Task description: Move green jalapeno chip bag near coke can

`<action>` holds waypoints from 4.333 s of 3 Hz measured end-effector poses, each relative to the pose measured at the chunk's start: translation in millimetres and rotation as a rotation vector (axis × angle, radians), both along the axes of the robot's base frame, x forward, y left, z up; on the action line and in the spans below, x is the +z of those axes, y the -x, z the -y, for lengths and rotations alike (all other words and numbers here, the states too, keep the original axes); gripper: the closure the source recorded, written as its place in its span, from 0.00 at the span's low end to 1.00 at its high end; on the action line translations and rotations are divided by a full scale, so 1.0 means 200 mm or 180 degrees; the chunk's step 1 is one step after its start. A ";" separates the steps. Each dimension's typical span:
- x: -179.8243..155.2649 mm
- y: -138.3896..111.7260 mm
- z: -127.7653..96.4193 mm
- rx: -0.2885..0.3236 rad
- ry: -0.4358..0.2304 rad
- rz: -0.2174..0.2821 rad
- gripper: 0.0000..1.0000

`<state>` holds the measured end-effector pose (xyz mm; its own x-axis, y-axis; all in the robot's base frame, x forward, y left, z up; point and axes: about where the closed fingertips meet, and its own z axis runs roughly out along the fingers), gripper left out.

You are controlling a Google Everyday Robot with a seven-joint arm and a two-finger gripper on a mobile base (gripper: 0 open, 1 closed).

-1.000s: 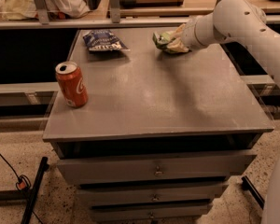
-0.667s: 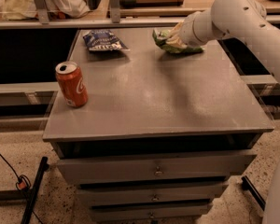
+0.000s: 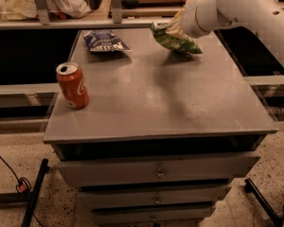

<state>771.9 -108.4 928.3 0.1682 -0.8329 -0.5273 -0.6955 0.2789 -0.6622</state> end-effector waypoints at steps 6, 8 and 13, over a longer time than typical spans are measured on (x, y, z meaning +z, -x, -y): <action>0.31 0.55 -0.50 0.0648 -0.0301 -0.0024 1.00; 0.22 0.67 -0.66 0.0919 -0.0236 -0.0169 1.00; 0.21 0.80 -0.78 0.1270 -0.0517 -0.0274 0.00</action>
Offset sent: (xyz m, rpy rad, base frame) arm -0.0660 0.0554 0.0801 0.0513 -0.0800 0.1477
